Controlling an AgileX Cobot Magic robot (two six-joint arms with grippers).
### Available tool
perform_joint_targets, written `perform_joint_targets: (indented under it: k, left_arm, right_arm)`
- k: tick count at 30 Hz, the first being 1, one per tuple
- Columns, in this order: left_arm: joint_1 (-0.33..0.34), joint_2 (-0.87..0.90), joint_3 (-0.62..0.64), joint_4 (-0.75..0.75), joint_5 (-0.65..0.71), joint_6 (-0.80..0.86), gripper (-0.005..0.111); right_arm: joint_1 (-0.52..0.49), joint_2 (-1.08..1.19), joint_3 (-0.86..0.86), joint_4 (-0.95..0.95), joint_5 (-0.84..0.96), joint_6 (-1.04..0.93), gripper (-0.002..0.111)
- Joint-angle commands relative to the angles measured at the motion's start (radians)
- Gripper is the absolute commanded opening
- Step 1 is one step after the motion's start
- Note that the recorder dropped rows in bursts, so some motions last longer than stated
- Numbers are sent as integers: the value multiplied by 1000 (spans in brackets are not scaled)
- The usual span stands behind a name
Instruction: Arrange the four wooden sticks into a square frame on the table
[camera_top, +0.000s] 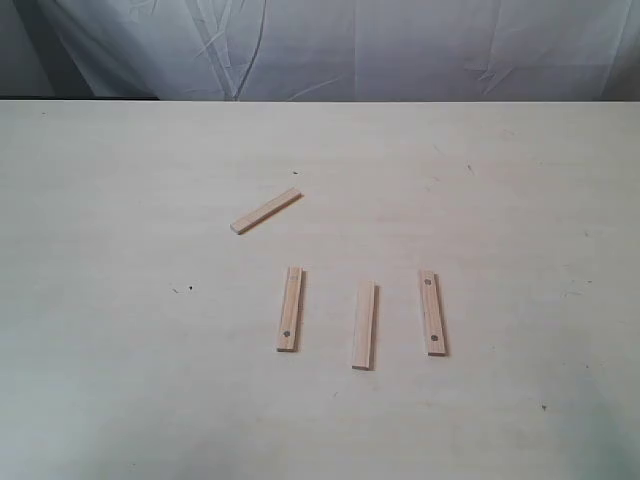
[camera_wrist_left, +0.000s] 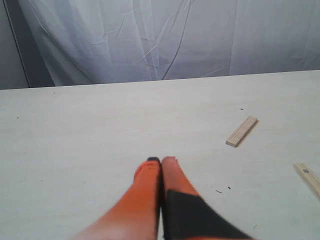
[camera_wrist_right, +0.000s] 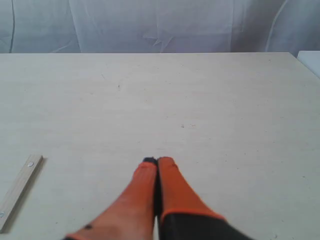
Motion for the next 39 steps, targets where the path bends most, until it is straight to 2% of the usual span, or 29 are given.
perform_joint_targets:
  k: [1,33,36,39]
  left_arm:
    - [-4,-5,4,1,-11,0,0]
    - [-4,-5,4,1,-11,0,0]
    - [-4,-5,4,1,-11,0,0]
    - [-4,-5,4,1,-11,0,0]
  right_arm:
    - [-6,-6,2,-8,-13,-3,0]
    - [-6,-6,2,-8,-19,-3,0]
    - [-6,-6,2,-8,-71,-3,0]
    - [-6,-6,2,-8,-263,-3,0]
